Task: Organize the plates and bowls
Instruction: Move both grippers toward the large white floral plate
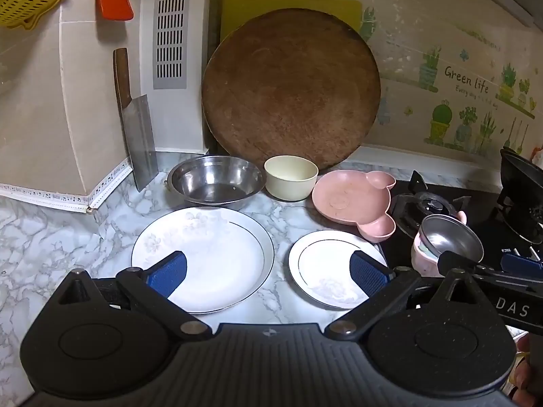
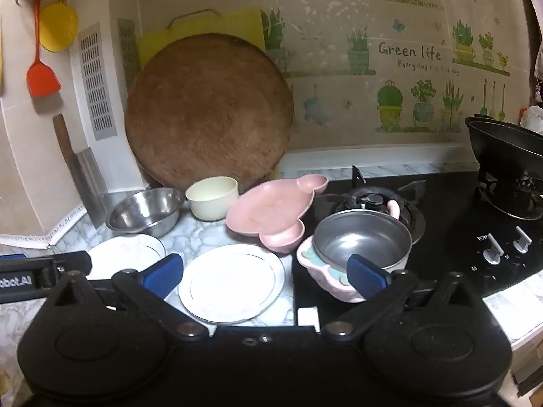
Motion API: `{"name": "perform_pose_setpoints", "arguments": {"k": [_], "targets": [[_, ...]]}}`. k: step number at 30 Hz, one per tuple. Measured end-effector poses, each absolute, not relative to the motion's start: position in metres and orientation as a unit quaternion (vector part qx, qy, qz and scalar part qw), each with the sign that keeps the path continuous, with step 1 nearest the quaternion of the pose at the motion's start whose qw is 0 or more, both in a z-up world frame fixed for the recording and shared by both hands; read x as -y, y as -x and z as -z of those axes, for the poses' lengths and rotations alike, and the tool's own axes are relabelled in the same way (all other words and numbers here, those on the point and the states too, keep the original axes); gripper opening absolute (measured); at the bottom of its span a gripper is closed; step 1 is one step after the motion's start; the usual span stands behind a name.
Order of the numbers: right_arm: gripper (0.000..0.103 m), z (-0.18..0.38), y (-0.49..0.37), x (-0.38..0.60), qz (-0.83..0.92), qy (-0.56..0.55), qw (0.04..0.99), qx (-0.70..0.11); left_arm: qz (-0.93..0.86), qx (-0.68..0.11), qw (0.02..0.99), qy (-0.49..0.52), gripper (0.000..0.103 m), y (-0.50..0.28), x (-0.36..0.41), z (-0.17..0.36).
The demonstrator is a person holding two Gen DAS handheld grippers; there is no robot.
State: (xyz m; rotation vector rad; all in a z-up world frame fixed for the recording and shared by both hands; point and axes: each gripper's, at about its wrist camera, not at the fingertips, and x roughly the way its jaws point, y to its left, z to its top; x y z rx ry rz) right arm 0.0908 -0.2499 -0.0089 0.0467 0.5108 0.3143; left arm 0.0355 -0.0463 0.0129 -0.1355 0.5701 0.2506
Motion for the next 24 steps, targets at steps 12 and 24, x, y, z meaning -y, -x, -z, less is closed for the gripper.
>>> {"name": "perform_pose_setpoints", "arguments": {"k": [12, 24], "targets": [[0.103, 0.006, -0.085, 0.240, -0.144, -0.017, 0.955, -0.257, -0.103, -0.282, 0.952, 0.054, 0.103, -0.035, 0.041, -0.016], [0.103, 0.004, -0.081, 0.223, -0.143, -0.018, 0.953, -0.267, -0.099, -0.284, 0.952, 0.060, 0.103, -0.031, 0.019, -0.018]]}}
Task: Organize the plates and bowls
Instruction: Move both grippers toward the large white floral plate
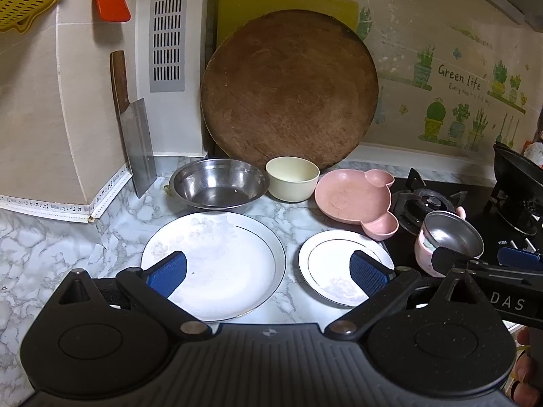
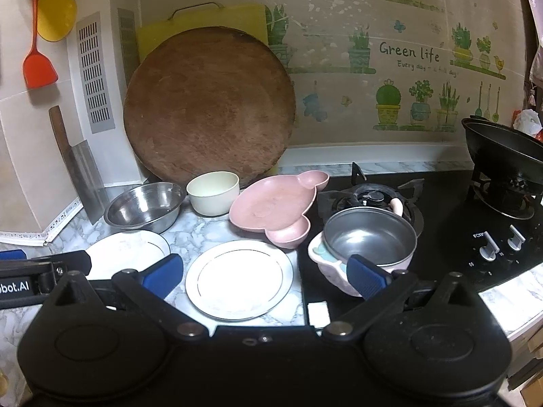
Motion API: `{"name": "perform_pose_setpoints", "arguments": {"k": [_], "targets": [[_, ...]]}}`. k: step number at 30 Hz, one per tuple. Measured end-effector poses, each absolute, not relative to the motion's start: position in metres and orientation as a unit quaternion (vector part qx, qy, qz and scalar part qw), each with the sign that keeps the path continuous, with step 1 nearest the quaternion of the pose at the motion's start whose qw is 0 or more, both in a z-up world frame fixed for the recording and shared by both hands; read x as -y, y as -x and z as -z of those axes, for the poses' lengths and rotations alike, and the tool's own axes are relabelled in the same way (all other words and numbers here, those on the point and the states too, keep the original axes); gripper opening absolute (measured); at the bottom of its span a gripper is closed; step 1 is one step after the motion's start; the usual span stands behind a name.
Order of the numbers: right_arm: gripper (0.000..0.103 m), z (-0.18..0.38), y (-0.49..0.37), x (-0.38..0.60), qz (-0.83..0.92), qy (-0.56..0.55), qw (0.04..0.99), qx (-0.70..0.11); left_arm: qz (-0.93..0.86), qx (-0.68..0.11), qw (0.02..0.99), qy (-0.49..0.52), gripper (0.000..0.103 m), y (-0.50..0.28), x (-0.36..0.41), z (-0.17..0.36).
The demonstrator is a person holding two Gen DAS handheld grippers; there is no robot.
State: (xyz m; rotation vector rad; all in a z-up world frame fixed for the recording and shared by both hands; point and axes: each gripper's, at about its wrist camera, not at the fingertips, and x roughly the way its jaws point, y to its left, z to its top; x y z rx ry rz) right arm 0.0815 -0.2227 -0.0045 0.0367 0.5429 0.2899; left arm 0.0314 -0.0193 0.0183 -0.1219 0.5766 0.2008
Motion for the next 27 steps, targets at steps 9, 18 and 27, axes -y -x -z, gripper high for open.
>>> {"name": "perform_pose_setpoints", "arguments": {"k": [9, 18, 27], "targets": [[0.103, 0.003, -0.084, 0.211, -0.148, -0.013, 0.958, -0.244, -0.098, -0.288, 0.950, 0.067, 0.103, -0.035, 0.007, -0.017], [0.103, 0.004, -0.089, 0.196, -0.152, -0.001, 0.956, -0.251, -0.098, -0.290, 0.949, 0.075, 0.103, -0.039, -0.010, -0.015], [0.103, 0.006, -0.096, 0.183, -0.159, 0.000, 0.953, -0.259, -0.101, -0.296, 0.945, 0.094, 0.103, -0.043, -0.030, -0.010]]}}
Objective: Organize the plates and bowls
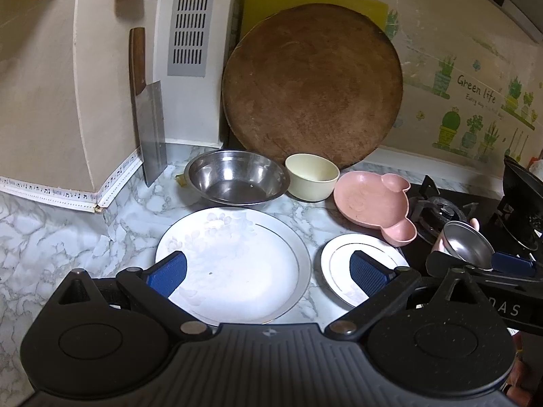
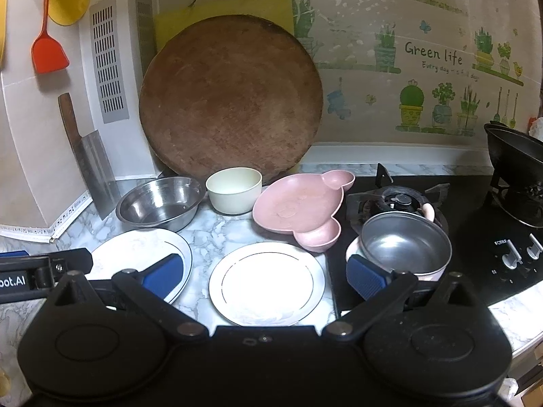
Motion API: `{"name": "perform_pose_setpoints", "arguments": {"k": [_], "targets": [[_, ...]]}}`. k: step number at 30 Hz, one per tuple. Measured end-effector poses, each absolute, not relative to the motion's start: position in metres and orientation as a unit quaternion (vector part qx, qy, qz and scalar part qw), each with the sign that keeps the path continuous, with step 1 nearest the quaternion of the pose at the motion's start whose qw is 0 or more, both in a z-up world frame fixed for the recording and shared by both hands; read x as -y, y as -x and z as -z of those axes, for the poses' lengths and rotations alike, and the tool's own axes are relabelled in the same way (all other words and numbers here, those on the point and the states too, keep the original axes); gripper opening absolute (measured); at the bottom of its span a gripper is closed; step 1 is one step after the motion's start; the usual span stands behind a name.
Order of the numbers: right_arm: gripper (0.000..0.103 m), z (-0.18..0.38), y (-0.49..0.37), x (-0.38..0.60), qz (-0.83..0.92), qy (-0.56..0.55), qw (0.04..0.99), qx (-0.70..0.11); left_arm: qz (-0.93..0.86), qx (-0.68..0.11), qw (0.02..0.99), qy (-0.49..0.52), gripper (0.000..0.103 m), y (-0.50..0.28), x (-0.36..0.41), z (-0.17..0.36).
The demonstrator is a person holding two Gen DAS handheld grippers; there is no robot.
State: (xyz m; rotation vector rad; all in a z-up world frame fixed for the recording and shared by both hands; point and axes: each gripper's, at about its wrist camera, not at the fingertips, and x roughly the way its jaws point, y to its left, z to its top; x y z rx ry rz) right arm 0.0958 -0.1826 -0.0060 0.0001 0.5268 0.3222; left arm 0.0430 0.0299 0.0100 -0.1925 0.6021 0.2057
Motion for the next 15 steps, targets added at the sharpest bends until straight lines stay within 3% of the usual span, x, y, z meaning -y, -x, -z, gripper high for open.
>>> {"name": "perform_pose_setpoints", "arguments": {"k": [15], "targets": [[0.103, 0.015, -0.116, 0.149, -0.175, 0.023, 0.946, -0.273, -0.144, -0.308, 0.934, 0.112, 0.103, -0.054, -0.079, 0.004]]}}
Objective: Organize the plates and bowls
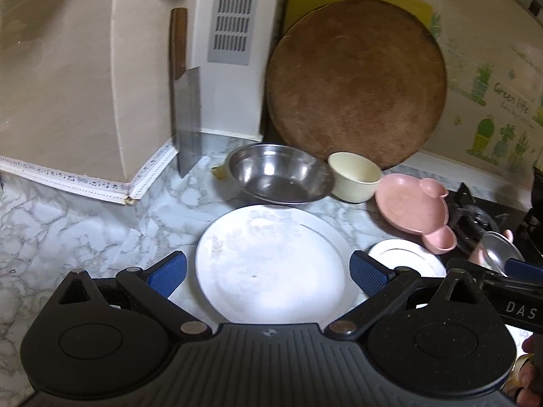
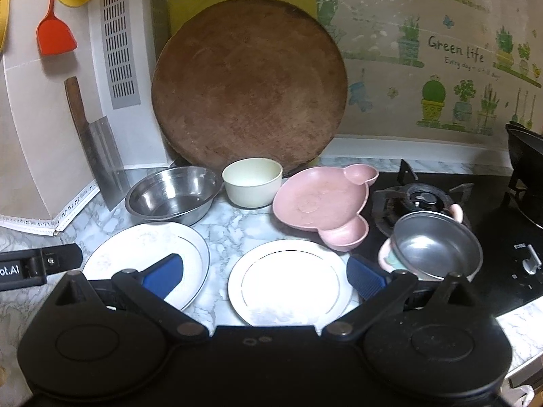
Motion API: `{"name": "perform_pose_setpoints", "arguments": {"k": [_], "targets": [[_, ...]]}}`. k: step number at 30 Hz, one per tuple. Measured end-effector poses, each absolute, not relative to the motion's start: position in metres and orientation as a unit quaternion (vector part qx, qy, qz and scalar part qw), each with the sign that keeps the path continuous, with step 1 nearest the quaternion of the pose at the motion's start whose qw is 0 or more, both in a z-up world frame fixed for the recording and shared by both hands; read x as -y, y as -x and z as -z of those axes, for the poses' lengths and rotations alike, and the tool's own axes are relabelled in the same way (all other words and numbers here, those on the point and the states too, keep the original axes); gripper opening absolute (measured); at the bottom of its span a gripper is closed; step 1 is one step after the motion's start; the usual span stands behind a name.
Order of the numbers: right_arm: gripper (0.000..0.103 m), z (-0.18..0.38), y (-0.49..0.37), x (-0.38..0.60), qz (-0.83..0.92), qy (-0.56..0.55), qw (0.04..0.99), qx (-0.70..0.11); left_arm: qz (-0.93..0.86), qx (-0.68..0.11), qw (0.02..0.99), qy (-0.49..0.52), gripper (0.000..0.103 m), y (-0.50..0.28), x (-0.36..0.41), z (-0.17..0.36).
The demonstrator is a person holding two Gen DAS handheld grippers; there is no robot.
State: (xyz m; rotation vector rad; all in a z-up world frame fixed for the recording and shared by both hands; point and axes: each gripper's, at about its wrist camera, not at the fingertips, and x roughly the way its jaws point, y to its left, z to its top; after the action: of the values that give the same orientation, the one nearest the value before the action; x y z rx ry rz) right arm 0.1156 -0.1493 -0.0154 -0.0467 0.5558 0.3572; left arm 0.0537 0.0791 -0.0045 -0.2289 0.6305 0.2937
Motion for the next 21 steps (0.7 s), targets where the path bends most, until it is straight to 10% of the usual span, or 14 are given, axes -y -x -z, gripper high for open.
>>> {"name": "perform_pose_setpoints", "arguments": {"k": [21], "targets": [[0.094, 0.058, -0.229, 0.069, -0.305, 0.097, 0.874, -0.365, -0.203, -0.409, 0.875, 0.162, 0.102, -0.119, -0.161, 0.077]]}}
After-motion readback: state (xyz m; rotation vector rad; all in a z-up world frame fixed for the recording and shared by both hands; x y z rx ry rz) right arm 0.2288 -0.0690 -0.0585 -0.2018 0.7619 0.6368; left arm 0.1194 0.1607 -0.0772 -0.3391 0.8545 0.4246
